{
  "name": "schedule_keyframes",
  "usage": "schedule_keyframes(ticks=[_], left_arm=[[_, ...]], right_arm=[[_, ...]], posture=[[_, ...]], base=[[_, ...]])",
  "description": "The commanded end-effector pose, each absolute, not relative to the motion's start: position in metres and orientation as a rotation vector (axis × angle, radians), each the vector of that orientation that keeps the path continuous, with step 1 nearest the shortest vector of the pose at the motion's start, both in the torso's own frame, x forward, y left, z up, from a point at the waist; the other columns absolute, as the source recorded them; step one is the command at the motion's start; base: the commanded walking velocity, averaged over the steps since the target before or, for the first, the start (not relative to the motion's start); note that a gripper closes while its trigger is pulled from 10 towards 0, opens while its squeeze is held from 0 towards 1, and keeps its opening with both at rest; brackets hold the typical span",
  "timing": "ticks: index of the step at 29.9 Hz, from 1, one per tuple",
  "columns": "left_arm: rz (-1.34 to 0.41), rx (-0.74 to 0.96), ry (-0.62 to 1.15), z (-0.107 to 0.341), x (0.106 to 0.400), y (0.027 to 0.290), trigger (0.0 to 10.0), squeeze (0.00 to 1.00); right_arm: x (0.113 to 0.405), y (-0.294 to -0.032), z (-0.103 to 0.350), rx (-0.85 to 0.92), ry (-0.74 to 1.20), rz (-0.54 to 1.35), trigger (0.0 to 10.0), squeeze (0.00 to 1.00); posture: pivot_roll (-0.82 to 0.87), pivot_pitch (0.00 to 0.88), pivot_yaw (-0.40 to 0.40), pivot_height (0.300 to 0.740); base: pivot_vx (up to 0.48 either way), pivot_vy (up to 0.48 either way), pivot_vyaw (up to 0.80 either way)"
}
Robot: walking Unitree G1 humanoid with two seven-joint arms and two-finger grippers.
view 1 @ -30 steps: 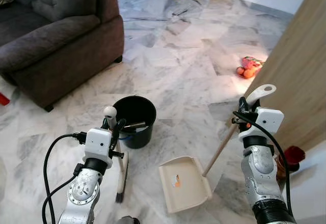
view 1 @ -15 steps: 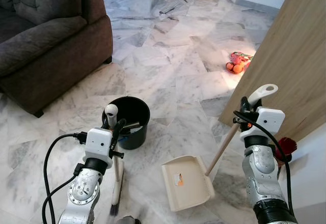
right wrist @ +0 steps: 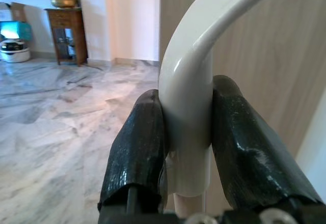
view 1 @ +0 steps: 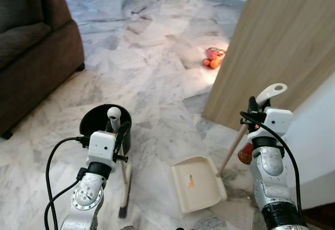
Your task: Sweep floor
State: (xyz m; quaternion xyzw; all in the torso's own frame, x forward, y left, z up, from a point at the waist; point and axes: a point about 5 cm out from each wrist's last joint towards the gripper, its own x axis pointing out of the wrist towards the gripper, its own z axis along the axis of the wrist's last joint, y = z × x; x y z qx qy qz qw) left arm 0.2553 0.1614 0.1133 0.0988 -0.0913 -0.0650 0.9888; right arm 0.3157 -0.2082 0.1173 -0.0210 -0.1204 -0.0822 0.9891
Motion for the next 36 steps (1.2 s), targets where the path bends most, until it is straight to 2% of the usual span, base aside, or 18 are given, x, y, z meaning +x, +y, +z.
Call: schedule_keyframes(ticks=[1, 9, 14, 36], left_arm=[[-0.131, 0.219, -0.206, 0.1180, 0.2560, 0.1616, 10.0, 0.00], [-0.132, 0.232, -0.209, 0.1183, 0.2564, 0.1619, 10.0, 0.00], [-0.131, 0.228, -0.208, 0.1181, 0.2563, 0.1619, 10.0, 0.00], [-0.133, 0.229, -0.212, 0.1186, 0.2565, 0.1616, 10.0, 0.00]], right_arm=[[0.3161, -0.2084, 0.1181, -0.036, -0.245, -0.171, 10.0, 0.00], [0.3164, -0.2088, 0.1182, -0.038, -0.245, -0.175, 10.0, 0.00], [0.3164, -0.2087, 0.1186, -0.039, -0.247, -0.176, 10.0, 0.00], [0.3167, -0.2079, 0.1185, -0.039, -0.247, -0.174, 10.0, 0.00]], posture=[[0.07, 0.118, -0.041, 0.740], [0.07, 0.119, -0.041, 0.740], [0.07, 0.119, -0.041, 0.740], [0.07, 0.122, -0.042, 0.740]], base=[[0.000, 0.000, -0.78], [0.000, 0.000, -0.78], [0.000, -0.335, -0.78], [0.000, 0.000, -0.78]])
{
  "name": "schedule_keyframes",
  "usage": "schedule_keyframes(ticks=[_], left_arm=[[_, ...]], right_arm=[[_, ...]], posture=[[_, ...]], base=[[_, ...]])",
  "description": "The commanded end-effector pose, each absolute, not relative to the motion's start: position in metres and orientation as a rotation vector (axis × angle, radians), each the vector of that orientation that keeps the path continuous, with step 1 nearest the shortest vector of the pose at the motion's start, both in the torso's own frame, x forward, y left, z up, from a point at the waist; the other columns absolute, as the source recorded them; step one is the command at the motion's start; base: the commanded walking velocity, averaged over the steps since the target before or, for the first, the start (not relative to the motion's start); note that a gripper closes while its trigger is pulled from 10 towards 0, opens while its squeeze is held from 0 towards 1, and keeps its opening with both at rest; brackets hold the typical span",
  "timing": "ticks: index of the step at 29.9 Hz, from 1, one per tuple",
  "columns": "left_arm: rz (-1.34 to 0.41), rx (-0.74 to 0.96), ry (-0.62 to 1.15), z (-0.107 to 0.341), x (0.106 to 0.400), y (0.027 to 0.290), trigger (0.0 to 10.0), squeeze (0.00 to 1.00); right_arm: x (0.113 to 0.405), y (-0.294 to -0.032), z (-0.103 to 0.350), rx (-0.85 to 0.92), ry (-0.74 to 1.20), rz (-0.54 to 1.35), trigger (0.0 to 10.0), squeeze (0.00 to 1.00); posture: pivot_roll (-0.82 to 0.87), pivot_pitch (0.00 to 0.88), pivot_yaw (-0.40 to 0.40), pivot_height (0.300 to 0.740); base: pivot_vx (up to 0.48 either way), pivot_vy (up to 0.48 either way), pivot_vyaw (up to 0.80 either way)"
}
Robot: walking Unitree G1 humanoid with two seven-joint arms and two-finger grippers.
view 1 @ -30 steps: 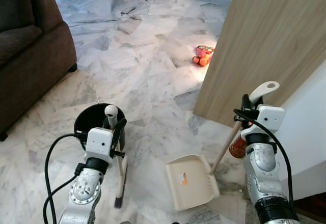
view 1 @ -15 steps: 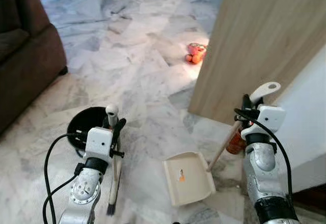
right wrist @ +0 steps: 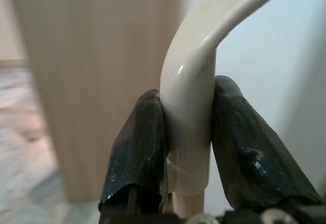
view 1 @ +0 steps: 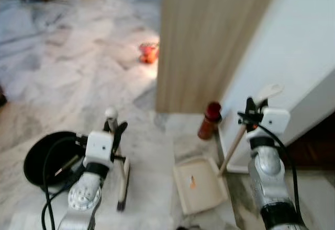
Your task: Sweep floor
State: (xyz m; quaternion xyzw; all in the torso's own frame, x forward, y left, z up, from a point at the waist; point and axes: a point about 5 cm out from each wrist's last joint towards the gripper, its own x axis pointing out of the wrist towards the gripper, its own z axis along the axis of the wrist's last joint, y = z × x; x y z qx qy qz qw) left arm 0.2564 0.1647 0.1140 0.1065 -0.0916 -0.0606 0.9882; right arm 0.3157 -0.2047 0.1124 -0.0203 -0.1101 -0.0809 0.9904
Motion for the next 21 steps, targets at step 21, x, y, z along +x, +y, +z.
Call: schedule_keyframes(ticks=[21], left_arm=[[-0.140, 0.227, -0.213, 0.1182, 0.2589, 0.1606, 10.0, 0.00]], right_arm=[[0.3157, -0.2068, 0.1177, -0.043, -0.249, -0.180, 10.0, 0.00]], posture=[[0.07, 0.092, -0.035, 0.740]], base=[[0.000, 0.000, -0.78]])
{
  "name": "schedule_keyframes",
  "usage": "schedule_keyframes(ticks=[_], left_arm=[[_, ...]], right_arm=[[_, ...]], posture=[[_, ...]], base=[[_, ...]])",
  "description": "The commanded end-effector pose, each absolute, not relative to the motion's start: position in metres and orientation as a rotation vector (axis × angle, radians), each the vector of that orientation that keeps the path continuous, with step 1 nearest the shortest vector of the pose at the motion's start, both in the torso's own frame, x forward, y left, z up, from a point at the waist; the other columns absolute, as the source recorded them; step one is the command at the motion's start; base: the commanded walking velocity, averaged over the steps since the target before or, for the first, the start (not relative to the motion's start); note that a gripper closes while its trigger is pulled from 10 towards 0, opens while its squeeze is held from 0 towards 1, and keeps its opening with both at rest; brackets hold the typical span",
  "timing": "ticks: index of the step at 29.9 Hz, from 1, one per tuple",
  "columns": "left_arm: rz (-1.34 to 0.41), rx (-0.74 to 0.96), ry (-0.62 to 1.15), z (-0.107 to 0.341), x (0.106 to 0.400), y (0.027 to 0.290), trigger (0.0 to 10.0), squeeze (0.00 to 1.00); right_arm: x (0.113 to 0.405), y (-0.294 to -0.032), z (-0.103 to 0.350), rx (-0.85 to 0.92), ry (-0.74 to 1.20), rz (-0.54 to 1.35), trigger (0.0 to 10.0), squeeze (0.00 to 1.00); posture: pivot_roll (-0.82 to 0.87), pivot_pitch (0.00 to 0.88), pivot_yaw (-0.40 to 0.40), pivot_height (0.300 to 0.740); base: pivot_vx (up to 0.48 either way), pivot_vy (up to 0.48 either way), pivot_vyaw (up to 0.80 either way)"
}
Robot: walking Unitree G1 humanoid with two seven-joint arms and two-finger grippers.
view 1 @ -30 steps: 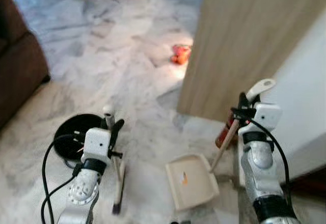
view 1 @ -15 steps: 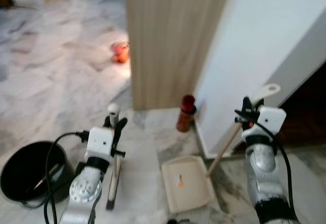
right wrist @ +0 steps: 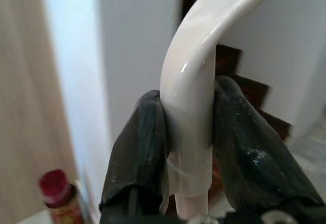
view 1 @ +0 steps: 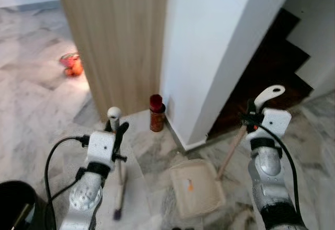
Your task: Sweep floor
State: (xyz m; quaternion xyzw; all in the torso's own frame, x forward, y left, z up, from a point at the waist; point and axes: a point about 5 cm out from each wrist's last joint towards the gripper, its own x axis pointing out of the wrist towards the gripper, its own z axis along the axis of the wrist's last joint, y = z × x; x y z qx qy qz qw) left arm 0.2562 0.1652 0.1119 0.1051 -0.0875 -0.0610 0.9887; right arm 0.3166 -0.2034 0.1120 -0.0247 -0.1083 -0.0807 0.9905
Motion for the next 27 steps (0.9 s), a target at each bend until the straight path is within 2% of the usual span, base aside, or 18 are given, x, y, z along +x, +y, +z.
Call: schedule_keyframes(ticks=[1, 16, 27], left_arm=[[-0.140, 0.227, -0.213, 0.118, 0.259, 0.161, 10.0, 0.00], [-0.170, 0.244, -0.225, 0.124, 0.272, 0.166, 10.0, 0.00], [-0.168, 0.237, -0.231, 0.124, 0.275, 0.163, 10.0, 0.00]], right_arm=[[0.316, -0.207, 0.118, -0.043, -0.249, -0.180, 10.0, 0.00], [0.314, -0.190, 0.117, -0.030, -0.269, -0.171, 10.0, 0.00], [0.313, -0.191, 0.117, -0.042, -0.266, -0.175, 10.0, 0.00]], posture=[[0.07, 0.092, -0.035, 0.740], [0.06, 0.034, 0.023, 0.740], [0.05, 0.063, 0.010, 0.740]], base=[[0.000, 0.000, -0.78], [0.000, 0.000, -0.78], [0.000, 0.000, -0.77]])
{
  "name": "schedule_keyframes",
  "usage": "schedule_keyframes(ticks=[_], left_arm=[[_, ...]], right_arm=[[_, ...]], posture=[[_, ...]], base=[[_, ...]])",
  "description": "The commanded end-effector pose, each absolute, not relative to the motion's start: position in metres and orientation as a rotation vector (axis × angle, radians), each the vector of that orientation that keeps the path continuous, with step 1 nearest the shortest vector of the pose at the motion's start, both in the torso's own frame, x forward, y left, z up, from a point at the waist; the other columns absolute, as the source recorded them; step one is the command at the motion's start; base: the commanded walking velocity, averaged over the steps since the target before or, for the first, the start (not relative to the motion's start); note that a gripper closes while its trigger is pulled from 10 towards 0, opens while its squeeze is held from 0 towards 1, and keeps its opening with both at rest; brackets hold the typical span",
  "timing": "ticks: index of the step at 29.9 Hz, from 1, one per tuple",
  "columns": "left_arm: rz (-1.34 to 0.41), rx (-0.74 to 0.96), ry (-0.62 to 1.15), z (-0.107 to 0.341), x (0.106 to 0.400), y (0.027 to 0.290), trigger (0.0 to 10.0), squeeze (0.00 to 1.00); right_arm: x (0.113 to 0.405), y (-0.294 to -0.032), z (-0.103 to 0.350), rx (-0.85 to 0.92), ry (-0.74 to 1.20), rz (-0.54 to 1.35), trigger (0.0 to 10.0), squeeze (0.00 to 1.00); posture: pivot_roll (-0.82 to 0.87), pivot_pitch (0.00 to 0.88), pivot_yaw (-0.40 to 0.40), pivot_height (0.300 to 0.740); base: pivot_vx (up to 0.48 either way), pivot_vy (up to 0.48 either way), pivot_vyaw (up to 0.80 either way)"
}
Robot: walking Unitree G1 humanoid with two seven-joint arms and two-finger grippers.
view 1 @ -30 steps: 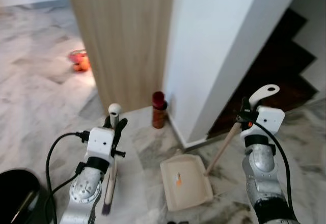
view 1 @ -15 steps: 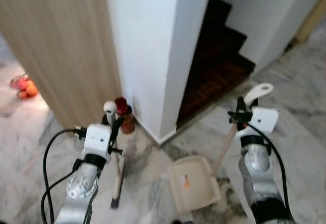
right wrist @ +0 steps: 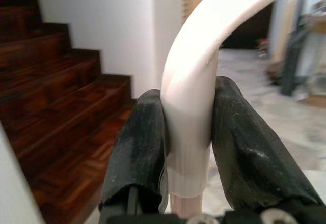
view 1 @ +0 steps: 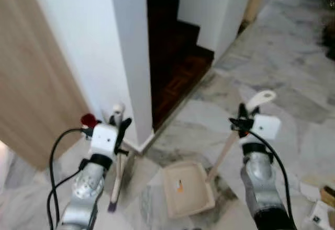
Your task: Sweep floor
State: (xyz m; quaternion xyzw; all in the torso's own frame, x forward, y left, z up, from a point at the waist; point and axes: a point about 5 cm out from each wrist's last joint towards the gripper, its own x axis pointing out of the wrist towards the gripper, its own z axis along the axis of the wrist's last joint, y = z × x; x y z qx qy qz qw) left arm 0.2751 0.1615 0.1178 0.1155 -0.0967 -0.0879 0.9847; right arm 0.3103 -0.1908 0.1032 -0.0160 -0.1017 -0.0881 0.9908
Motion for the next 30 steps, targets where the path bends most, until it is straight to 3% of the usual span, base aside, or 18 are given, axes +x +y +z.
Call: schedule_keyframes(ticks=[1, 30], left_arm=[[-0.168, 0.237, -0.231, 0.1237, 0.2747, 0.1625, 10.0, 0.00], [-0.158, 0.222, -0.233, 0.1225, 0.2734, 0.1606, 10.0, 0.00]], right_arm=[[0.3125, -0.1918, 0.1172, -0.044, -0.266, -0.176, 10.0, 0.00], [0.3114, -0.1954, 0.1216, -0.060, -0.268, -0.195, 10.0, 0.00]], posture=[[0.05, 0.064, 0.009, 0.740], [0.03, 0.104, -0.010, 0.740]], base=[[0.000, 0.000, -0.77], [0.000, 0.000, -0.77]])
